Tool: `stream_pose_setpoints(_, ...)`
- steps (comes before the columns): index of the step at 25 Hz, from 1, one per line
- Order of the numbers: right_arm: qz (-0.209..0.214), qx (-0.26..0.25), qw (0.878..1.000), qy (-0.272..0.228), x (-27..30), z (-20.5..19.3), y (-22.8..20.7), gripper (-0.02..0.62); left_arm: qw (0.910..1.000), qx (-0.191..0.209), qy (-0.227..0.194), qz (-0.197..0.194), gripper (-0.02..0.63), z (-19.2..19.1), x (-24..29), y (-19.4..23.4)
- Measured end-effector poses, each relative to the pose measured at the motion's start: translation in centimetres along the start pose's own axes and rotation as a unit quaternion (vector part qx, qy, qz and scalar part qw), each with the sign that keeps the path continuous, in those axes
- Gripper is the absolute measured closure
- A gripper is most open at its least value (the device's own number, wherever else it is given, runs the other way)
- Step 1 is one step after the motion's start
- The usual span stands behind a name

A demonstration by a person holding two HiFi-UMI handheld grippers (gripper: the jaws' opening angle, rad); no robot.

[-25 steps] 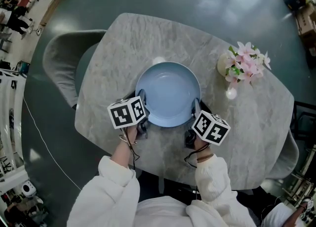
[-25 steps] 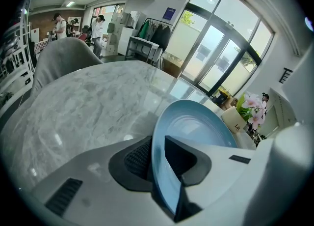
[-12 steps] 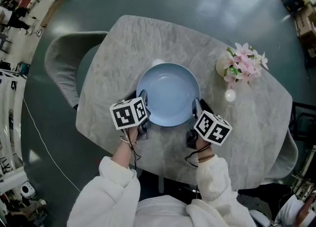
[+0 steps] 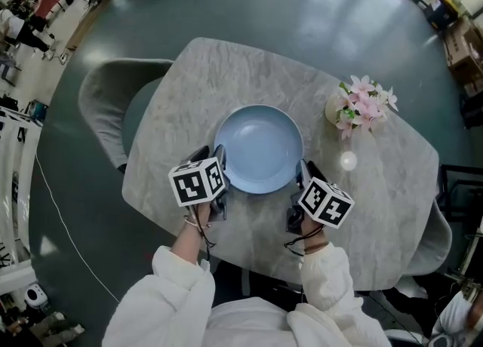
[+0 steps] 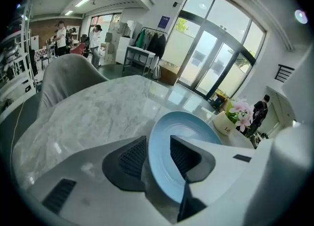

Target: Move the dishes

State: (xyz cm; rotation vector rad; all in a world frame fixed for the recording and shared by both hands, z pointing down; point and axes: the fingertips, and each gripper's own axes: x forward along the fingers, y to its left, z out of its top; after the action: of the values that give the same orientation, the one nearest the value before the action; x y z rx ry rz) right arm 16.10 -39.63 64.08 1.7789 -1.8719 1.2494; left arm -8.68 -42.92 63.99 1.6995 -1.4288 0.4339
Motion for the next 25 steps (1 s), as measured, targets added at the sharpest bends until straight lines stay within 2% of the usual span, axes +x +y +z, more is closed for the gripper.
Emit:
stream_pose_setpoints(4, 0.001, -0.005, 1.0, -0.01, -1.7, 0.2, 0.6, 0.439, 0.9999, 0.007, -0.007, -0.01, 0.469, -0.3, -1.8, -0.7)
stream_pose_setpoints(9, 0.018, -0.006, 1.0, -0.022, -3.8, -0.2, 1.8, 0.439, 0.9991, 0.036, -0.019, -0.015, 0.466, -0.8, -4.4, -1.5)
stream_pose_setpoints(13, 0.012, -0.014, 0.999, -0.032, -6.3, -0.3, 2.3, 0.439, 0.9987, 0.04, -0.022, -0.025, 0.466, -1.4, -6.5, -2.2)
stream_pose_setpoints(18, 0.01, -0.027, 0.998, -0.055, -9.2, -0.4, 3.1, 0.469, 0.9974, 0.045, -0.029, -0.048, 0.466, -2.0, -8.6, -4.0)
stream_pose_setpoints(25, 0.03, -0.05, 0.994, -0.088, -12.9, -1.0, 5.2, 0.499, 0.9915, 0.068, -0.063, -0.091, 0.479, -1.9, -12.1, -7.6)
